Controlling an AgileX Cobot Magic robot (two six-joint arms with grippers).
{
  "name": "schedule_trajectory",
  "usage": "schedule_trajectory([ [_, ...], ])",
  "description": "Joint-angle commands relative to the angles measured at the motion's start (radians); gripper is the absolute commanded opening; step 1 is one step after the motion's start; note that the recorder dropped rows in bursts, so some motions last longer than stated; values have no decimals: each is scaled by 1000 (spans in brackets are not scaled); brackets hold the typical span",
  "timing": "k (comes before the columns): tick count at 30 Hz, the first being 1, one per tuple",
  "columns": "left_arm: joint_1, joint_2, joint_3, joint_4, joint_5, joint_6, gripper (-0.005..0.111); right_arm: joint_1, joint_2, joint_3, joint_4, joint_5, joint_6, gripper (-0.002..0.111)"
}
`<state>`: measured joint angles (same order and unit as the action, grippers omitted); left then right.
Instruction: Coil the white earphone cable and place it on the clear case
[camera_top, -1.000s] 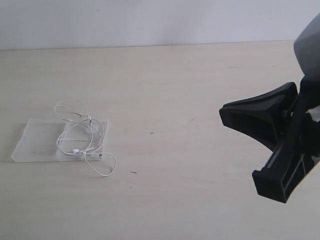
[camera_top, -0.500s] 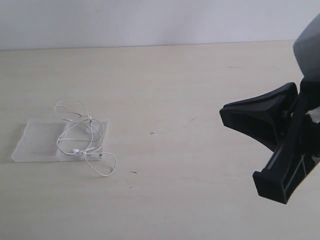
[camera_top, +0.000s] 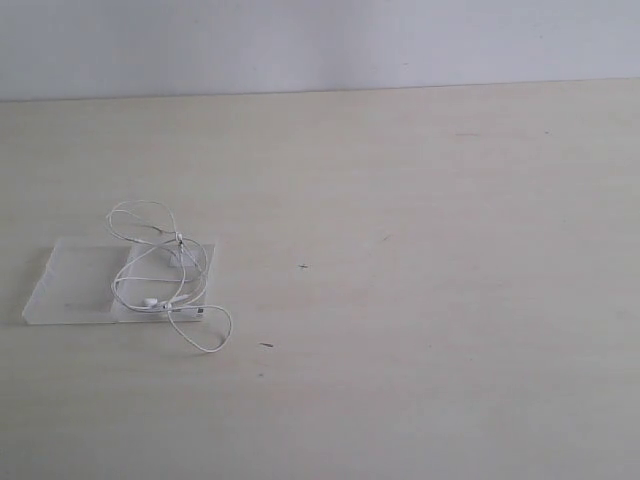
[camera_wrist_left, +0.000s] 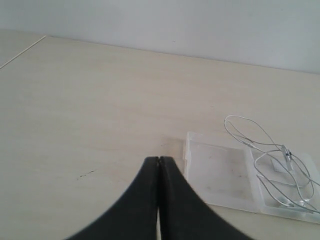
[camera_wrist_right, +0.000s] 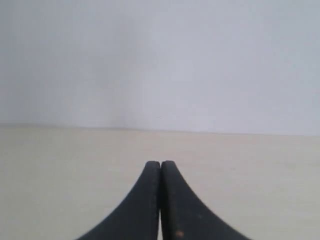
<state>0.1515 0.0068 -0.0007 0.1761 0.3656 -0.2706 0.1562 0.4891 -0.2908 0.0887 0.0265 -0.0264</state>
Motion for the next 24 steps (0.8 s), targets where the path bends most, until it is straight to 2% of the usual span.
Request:
schedule_trajectory([
  [1,-1,-7,1,-8,-2,5,0,-185,-188,101,-19,33,-34,0],
  [5,-1,-7,1,-8,-2,5,0,-252,-308,186,-19,71,-117,0],
  [11,-1,-7,1,-8,-2,5,0,-255,-390,291,-19,144,-137,0],
  [15,-1,-7,1,-8,-2,5,0,-255,-427,291,-19,219,-137,0],
  [24,-1,-7,1,-8,-2,5,0,-255,-485,291,-19,260,-117,0],
])
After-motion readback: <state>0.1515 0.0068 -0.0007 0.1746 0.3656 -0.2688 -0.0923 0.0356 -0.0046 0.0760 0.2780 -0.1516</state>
